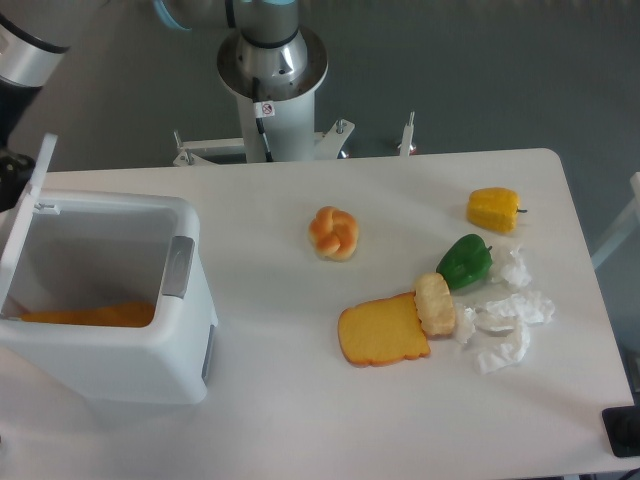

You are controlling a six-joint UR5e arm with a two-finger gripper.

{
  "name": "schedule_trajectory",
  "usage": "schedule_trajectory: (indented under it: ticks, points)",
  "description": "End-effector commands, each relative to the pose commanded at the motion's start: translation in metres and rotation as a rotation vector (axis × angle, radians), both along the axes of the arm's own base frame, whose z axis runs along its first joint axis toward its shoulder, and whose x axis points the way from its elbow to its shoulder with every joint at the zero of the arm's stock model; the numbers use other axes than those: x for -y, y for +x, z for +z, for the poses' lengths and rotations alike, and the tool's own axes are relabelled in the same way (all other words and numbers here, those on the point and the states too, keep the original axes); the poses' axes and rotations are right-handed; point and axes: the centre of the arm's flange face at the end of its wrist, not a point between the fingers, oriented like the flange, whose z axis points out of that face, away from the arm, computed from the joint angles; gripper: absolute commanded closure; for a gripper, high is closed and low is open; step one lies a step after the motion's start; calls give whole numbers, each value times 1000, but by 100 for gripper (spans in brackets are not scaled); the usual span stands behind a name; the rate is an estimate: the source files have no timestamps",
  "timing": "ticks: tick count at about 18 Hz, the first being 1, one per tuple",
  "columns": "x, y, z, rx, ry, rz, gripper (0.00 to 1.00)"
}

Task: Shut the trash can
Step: 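Lower the gripper onto the lid, pressing it shut over the can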

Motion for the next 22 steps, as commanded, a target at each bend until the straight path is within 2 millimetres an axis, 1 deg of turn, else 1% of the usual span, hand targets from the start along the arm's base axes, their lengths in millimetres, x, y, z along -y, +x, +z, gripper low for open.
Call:
schedule_trajectory:
  ticks: [4, 5, 8, 11, 14, 17, 21, 22]
  points:
    - [2, -22, -8, -90, -36, 58, 0]
    - [3, -25, -8, -106, -31, 51, 0]
    - [3, -27, -18, -108, -42, 42, 0]
    - [-1, -41, -32, -115, -54, 38, 0]
    - [0, -42, -38, -130, -53, 19, 0]
    - [4, -54, -48, -136, -62, 20, 0]
    - [8, -67, -51, -135, -66, 39, 0]
    - [9, -67, -51, -135, -66, 39, 0]
